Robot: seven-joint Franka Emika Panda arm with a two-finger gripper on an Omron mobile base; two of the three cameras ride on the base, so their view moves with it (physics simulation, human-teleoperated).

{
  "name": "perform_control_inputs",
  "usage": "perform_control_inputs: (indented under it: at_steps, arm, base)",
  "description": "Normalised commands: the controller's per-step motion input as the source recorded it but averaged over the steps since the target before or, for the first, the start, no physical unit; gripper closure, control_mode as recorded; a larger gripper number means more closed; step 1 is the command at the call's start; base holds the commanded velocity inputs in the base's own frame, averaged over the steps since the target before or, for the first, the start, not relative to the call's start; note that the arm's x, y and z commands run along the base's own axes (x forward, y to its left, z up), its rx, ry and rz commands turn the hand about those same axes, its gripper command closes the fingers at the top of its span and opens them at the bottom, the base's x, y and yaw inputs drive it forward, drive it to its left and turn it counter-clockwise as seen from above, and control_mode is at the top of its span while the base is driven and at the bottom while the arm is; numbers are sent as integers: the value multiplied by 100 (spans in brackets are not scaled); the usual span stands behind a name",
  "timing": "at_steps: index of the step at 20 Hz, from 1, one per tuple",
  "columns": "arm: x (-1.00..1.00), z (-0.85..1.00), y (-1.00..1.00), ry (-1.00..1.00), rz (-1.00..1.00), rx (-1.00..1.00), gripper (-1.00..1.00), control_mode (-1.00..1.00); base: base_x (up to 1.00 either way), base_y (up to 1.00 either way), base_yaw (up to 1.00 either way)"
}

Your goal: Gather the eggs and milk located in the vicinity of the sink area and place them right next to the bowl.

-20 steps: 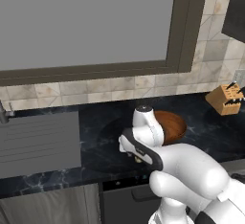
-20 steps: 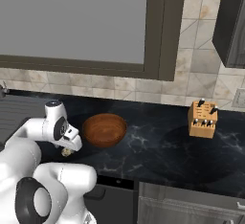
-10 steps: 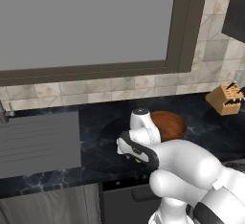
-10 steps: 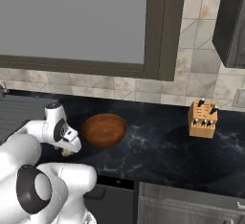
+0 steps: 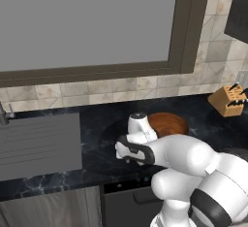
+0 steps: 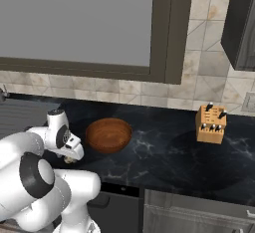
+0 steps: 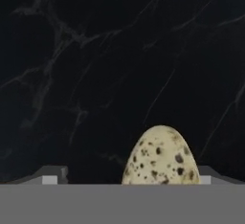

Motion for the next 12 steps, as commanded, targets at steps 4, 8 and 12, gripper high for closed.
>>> perform_control_inputs:
  at_steps: [4,8,12]
  arm:
    - [0,-34,0,0,0,0,-100,-100]
    - [0,-31,0,0,0,0,100,-100]
    - [-5,-38,-18,-1,-2,0,100,-100]
  base:
    - [0,0,0]
    - [0,0,0]
    - [0,0,0]
